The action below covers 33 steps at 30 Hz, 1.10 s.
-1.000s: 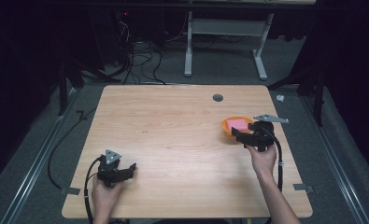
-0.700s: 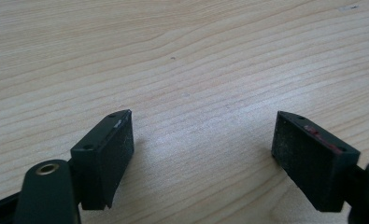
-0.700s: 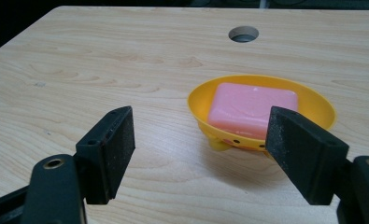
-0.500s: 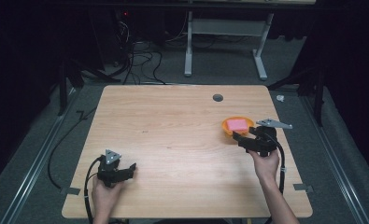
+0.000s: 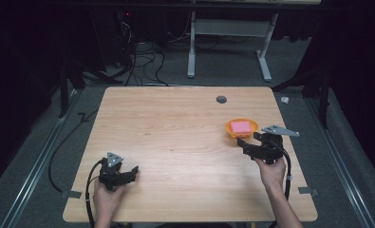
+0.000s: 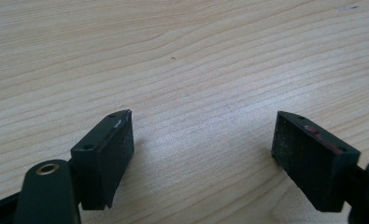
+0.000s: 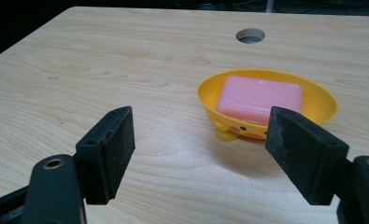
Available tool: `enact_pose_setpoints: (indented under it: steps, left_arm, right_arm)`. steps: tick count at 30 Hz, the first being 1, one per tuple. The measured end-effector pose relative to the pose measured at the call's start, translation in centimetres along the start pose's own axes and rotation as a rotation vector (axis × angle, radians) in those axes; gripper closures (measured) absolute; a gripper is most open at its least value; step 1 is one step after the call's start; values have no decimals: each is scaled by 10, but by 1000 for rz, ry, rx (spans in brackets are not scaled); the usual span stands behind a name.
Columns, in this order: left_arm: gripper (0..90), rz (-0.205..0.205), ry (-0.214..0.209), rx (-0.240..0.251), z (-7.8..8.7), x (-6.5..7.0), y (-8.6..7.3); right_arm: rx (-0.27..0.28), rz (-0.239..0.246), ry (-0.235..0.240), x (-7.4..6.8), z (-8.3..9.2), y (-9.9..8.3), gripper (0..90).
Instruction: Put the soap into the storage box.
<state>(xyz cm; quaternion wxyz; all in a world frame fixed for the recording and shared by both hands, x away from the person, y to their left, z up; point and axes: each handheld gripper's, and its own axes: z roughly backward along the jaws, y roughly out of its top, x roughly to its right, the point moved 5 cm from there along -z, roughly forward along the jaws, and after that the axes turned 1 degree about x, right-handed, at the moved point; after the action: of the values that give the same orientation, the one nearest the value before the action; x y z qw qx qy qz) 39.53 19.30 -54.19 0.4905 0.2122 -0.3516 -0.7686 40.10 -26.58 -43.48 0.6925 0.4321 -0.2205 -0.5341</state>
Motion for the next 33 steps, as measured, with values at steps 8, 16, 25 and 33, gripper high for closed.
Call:
enact_pose_setpoints:
  steps: [8, 16, 25, 33]
  left_arm:
    - [212, 0, 0, 0, 0, 0, 0]
    - [213, 0, 0, 0, 0, 0, 0]
    - [213, 0, 0, 0, 0, 0, 0]
    - [213, 0, 0, 0, 0, 0, 0]
  right_arm:
    - [7, 7, 12, -4, 4, -7, 246]
    - [4, 4, 22, -6, 5, -15, 246]
    - [4, 14, 36, -10, 5, -22, 247]
    - [-12, 21, 56, -14, 2, -31, 247]
